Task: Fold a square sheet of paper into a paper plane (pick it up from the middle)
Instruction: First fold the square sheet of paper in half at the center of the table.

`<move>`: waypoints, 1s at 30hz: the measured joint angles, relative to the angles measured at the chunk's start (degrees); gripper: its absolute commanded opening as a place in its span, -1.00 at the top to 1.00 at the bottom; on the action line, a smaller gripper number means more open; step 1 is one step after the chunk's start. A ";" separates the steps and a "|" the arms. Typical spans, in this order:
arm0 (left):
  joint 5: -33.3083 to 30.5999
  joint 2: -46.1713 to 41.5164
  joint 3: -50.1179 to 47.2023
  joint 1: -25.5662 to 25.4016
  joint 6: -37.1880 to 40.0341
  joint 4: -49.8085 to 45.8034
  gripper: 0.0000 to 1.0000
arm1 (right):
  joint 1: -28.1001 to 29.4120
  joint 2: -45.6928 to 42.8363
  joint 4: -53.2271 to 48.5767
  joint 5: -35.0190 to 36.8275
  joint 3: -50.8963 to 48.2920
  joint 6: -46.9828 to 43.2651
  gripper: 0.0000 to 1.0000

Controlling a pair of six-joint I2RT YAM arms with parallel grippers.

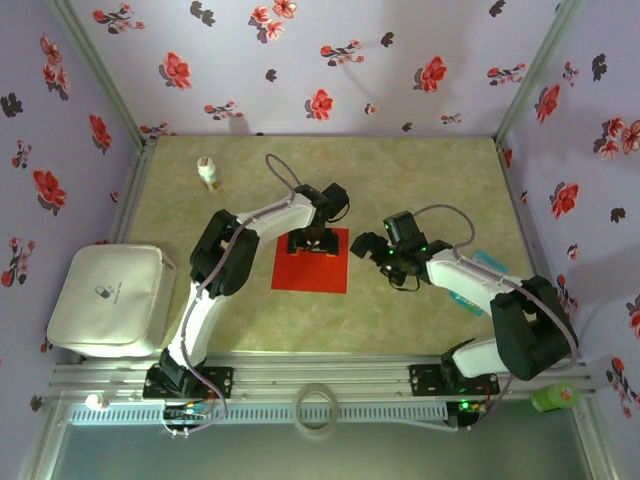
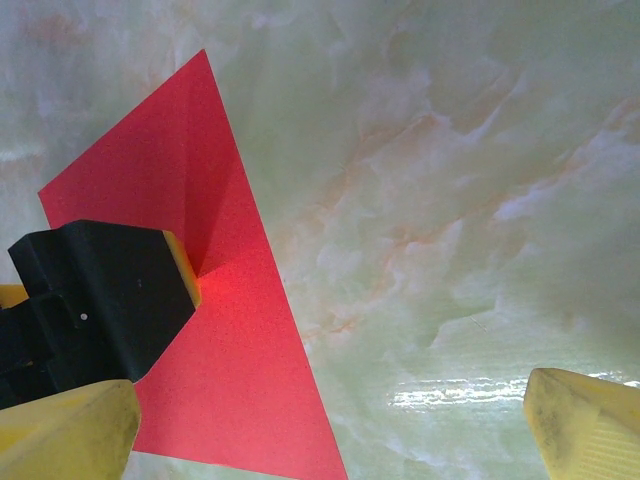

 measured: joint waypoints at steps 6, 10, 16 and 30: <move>0.31 -0.31 -0.61 0.02 0.00 0.55 -0.69 | 0.00 0.00 -0.28 0.00 0.00 0.00 -0.98; 0.42 -0.74 -1.36 0.02 0.02 1.22 -0.68 | 0.00 0.00 -0.39 0.00 0.00 0.00 -0.99; 0.42 -0.90 -1.66 0.04 0.15 1.57 -0.68 | 0.00 0.00 -0.42 0.00 0.00 0.00 -0.99; 0.52 -1.14 -2.05 0.07 0.20 2.03 -0.63 | 0.00 -0.83 -0.50 0.74 0.02 0.66 -0.99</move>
